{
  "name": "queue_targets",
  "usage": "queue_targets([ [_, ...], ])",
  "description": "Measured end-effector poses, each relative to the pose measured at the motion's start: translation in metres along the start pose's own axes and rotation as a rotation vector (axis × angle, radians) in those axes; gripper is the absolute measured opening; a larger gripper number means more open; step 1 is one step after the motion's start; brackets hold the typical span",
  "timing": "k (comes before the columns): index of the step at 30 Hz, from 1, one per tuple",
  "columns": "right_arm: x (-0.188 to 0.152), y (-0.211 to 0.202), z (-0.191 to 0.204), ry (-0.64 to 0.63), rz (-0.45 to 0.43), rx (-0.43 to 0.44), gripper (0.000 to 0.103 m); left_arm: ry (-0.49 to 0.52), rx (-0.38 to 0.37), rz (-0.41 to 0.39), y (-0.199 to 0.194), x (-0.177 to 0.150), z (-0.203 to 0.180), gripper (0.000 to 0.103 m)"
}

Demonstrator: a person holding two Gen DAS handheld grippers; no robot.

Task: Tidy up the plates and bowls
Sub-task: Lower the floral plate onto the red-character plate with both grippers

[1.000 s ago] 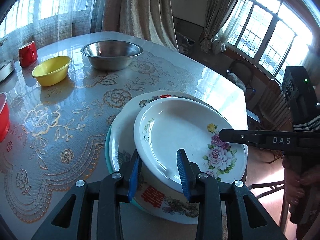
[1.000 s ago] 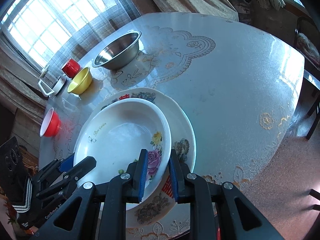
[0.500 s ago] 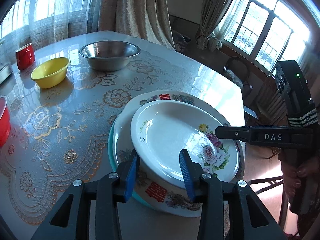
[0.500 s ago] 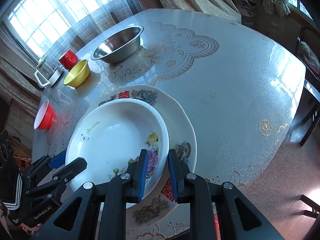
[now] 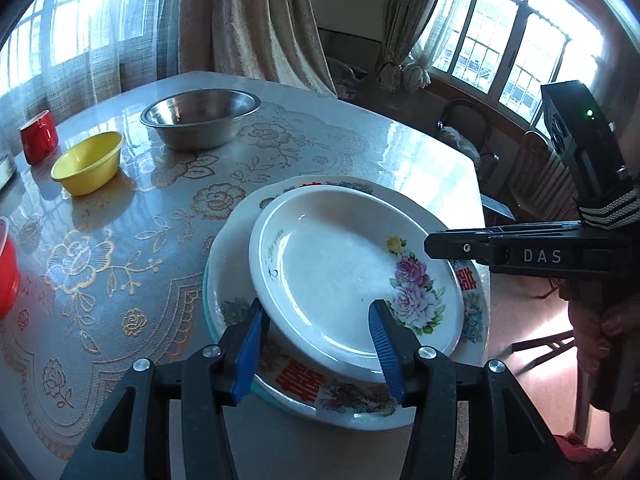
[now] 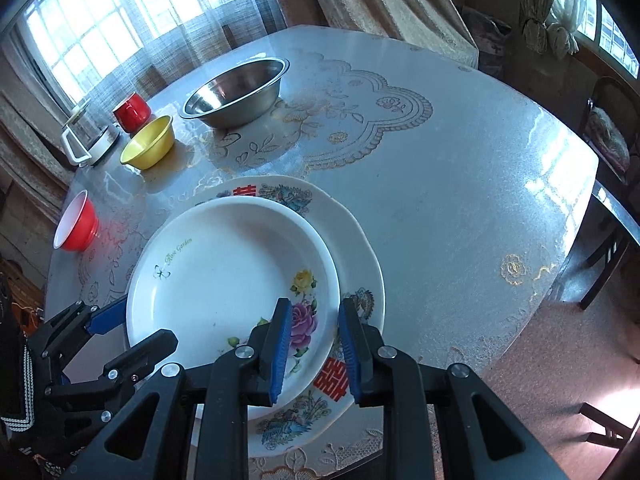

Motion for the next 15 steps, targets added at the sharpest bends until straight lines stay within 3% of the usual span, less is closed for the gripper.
queue_targets([
  [3, 0.000, -0.002, 0.000, -0.009, -0.016, -0.008, 0.024, 0.018, -0.014, 0.000, -0.001, -0.001, -0.004, 0.058],
  [8, -0.002, 0.001, 0.001, -0.009, -0.014, 0.007, 0.024, 0.001, 0.023, -0.023, -0.006, 0.005, 0.008, 0.059],
  [15, -0.001, 0.000, 0.001, -0.015, -0.018, -0.001, 0.025, -0.123, 0.052, -0.068, -0.013, 0.013, 0.041, 0.059],
])
Point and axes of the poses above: each gripper's, at about its wrist camera, not at the fingertips, and y roughly the way its jaws point, z to its left, x to its top, the point moved 6 cm from there along y, roughly the way its jaws point, and after that the axes turned 12 degrees about x, right-handed, at the moved point
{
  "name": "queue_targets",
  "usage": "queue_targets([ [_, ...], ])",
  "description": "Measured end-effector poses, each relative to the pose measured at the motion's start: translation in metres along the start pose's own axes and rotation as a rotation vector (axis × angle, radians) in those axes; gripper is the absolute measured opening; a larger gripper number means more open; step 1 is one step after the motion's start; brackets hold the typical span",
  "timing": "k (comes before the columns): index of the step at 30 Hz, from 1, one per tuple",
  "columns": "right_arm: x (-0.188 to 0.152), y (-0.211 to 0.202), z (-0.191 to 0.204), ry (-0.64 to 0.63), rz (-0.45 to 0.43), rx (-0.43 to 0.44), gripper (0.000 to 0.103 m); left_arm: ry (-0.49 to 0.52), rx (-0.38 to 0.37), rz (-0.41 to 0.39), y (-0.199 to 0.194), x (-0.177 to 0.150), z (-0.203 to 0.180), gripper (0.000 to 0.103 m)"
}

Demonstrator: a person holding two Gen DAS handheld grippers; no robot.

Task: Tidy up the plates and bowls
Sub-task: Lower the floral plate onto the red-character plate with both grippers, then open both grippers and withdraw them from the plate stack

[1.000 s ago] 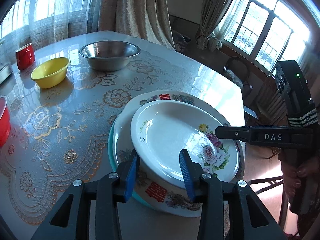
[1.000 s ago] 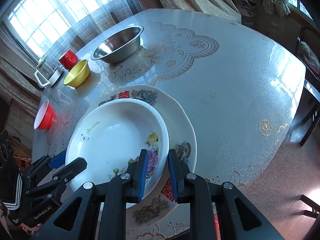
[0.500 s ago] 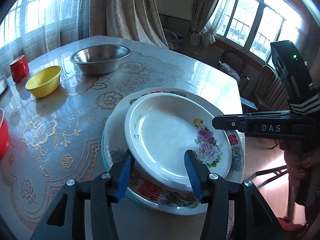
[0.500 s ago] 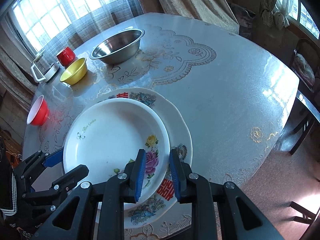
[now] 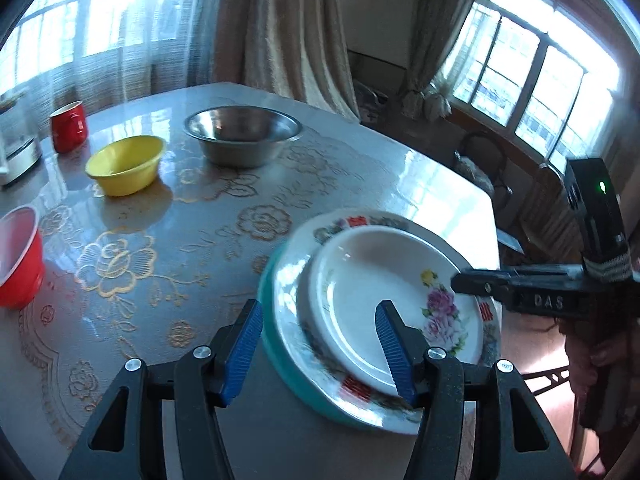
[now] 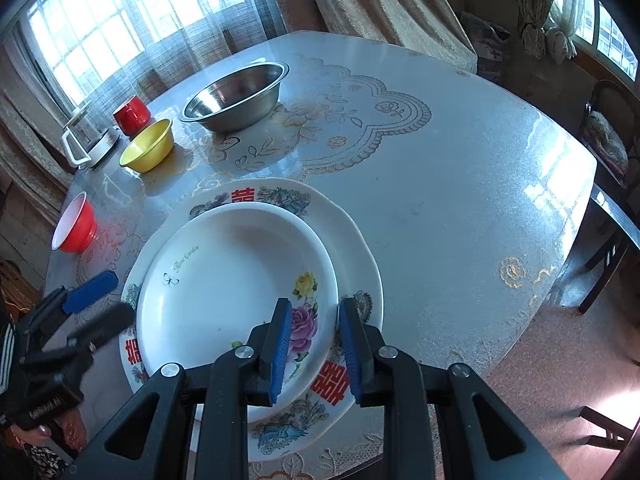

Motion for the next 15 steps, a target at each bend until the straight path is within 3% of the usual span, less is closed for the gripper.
queue_targets([
  [5, -0.001, 0.002, 0.004, -0.033, 0.008, -0.013, 0.026, -0.076, 0.053, -0.065, -0.005, 0.009, 0.015, 0.062],
  [10, -0.003, -0.001, 0.000, 0.013, 0.001, 0.019, 0.027, -0.151, 0.125, -0.150, -0.013, 0.017, 0.030, 0.080],
  [15, 0.004, -0.017, 0.005, 0.014, -0.086, 0.058, 0.031, -0.259, 0.200, -0.186, -0.014, 0.021, 0.056, 0.091],
])
Point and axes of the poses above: each gripper's, at about its wrist camera, not at the fingertips, and y roughly the way its jaws point, z to its left, x to its top, the point moved 6 cm from there along y, roughly the way its jaws point, and after that the axes turned 12 degrees about x, right-handed, at the moved point
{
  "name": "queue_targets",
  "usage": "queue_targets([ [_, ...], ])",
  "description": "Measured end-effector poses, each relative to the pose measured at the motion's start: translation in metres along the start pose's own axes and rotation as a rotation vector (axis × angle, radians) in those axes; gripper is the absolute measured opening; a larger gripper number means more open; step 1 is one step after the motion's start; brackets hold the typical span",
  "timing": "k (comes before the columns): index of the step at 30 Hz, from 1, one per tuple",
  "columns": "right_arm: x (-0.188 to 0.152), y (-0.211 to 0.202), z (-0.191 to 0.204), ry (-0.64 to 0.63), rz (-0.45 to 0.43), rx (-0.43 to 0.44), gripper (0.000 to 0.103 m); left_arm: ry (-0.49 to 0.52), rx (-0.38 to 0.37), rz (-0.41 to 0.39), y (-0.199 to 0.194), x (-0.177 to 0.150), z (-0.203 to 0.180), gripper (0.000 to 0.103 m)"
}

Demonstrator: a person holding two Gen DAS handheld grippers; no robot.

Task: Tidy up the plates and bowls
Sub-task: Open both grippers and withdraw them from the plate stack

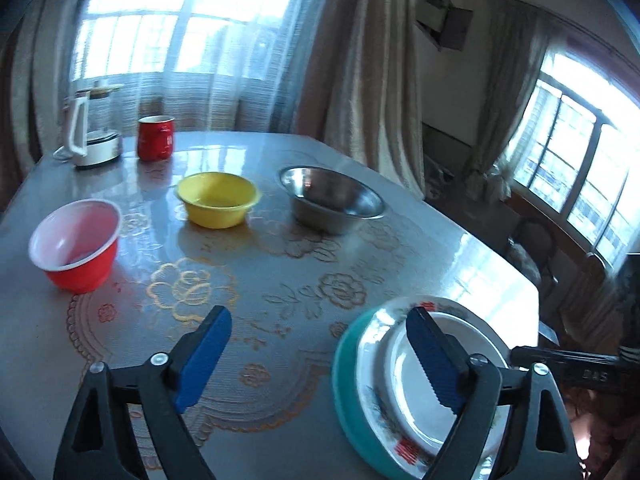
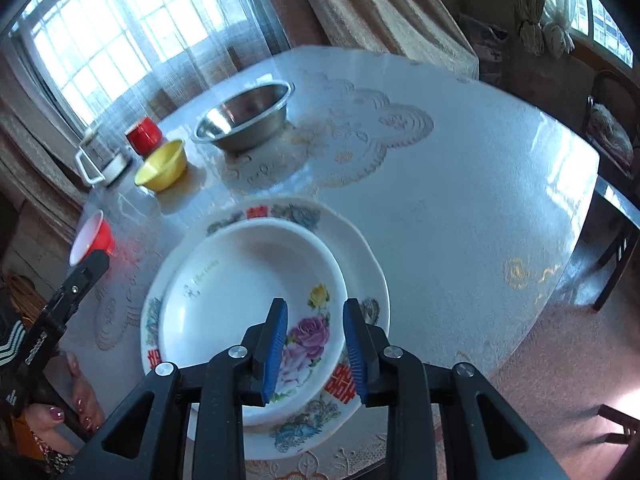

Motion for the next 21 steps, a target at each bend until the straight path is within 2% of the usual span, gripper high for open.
queue_targets([
  [5, 0.020, -0.006, 0.013, -0.057, -0.074, -0.007, 0.036, -0.046, 0.077, 0.042, 0.018, -0.004, 0.017, 0.093],
  [11, 0.037, 0.017, 0.011, -0.013, -0.051, 0.019, 0.038, -0.048, 0.171, 0.042, 0.030, -0.006, 0.032, 0.094],
  [21, 0.063, 0.045, 0.000, 0.009, -0.010, 0.034, 0.040, -0.029, 0.254, 0.035, 0.039, -0.010, 0.046, 0.094],
])
Point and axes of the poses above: each gripper's, at about its wrist camera, not at the fingertips, and y roughly the way its jaws point, z to its left, x to its top, the point moved 6 cm from there along y, roughly the way its jaws point, and after that the axes turned 12 degrees about x, right-handed, at the moved point
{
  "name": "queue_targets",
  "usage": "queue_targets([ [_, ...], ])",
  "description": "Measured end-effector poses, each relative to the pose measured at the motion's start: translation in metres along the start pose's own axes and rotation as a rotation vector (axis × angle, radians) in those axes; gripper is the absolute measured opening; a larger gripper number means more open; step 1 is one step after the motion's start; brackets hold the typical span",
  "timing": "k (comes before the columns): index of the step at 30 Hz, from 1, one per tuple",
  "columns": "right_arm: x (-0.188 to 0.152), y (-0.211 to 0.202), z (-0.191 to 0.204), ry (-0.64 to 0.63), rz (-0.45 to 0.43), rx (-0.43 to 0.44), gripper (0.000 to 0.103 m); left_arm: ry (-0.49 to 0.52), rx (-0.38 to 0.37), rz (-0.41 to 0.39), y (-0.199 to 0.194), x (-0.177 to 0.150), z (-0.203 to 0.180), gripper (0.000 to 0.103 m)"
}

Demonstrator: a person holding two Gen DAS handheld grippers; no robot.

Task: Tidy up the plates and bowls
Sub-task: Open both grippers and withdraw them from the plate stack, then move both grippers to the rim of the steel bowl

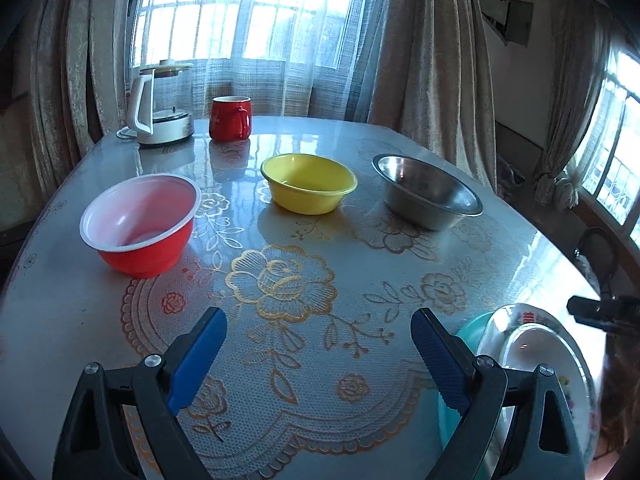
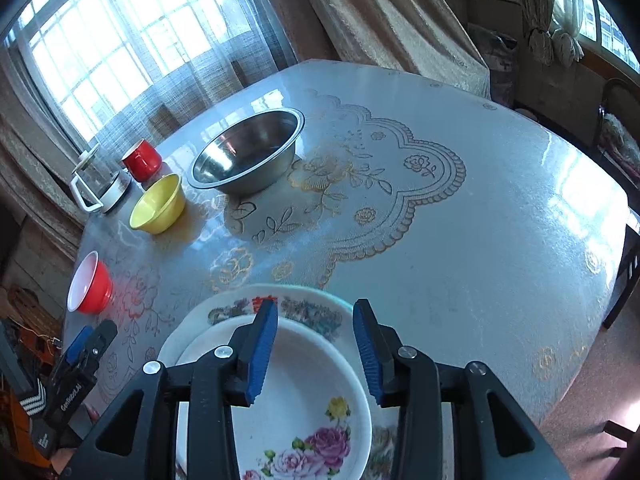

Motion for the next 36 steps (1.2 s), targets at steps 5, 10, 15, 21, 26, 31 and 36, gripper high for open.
queue_targets([
  [5, 0.019, 0.010, -0.012, 0.011, 0.012, 0.009, 0.044, 0.009, 0.033, 0.050, 0.016, -0.003, 0.002, 0.094],
  [10, 0.035, 0.021, -0.027, 0.030, 0.031, 0.012, 0.045, -0.032, 0.039, 0.134, 0.027, -0.006, 0.003, 0.094],
  [15, 0.057, 0.037, -0.036, 0.008, 0.059, 0.027, 0.051, -0.064, 0.009, 0.167, 0.028, 0.007, -0.005, 0.094],
  [21, 0.089, 0.062, -0.040, -0.011, 0.077, 0.074, 0.059, -0.049, -0.033, 0.173, 0.033, 0.041, -0.033, 0.094],
  [26, 0.119, 0.080, -0.045, 0.021, 0.079, 0.114, 0.059, -0.045, -0.067, 0.209, 0.055, 0.068, -0.061, 0.094],
  [31, 0.147, 0.100, -0.042, 0.032, 0.080, 0.123, 0.059, -0.042, -0.087, 0.235, 0.082, 0.093, -0.086, 0.094],
  [36, 0.164, 0.124, -0.041, 0.050, 0.090, 0.138, 0.059, -0.061, -0.101, 0.251, 0.105, 0.112, -0.103, 0.094],
])
Point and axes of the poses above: each gripper's, at about its wrist camera, not at the fingertips, and y roughly the way its jaws point, z to its left, x to its top, the point moved 6 cm from there along y, roughly the way its jaws point, and after that the axes turned 12 degrees about x, right-handed, at the moved point
